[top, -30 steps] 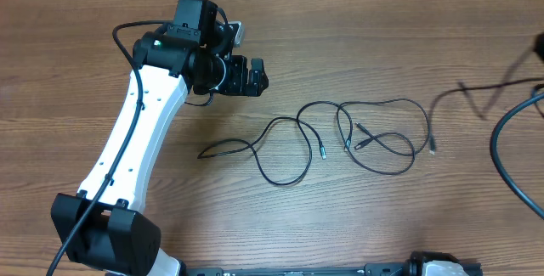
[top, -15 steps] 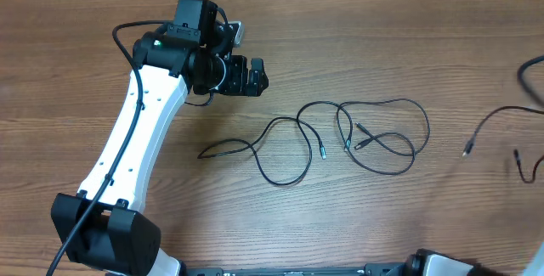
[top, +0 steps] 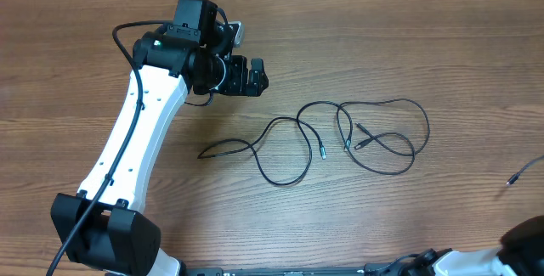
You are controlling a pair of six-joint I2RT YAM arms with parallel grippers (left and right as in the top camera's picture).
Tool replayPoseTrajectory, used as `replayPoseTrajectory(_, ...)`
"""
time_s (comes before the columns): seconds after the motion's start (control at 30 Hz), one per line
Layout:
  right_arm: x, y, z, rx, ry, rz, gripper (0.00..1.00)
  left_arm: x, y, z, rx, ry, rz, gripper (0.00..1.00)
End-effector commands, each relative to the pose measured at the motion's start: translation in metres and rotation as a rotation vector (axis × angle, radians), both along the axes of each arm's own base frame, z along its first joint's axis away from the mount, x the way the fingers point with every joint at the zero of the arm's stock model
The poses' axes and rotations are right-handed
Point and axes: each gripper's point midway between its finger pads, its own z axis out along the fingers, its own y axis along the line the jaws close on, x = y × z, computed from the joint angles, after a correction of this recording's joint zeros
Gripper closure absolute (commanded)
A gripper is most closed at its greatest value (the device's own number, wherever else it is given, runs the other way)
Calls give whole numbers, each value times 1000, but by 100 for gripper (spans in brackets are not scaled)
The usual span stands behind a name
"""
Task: Untangle cables
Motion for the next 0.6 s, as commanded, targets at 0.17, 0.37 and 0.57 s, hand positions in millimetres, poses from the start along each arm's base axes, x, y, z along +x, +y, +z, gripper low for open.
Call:
replayPoseTrajectory(0.17,17,-26,-62,194,-108,60,96,3,-1,1,6,-8,-5,0)
replayPoseTrajectory(0.37,18,-40,-96,251,-83,40,96,3,-1,1,6,-8,-5,0)
replayPoseTrajectory(0.57,2,-50,-120,299,-59,-5,96,3,-1,1,6,-9,-5,0)
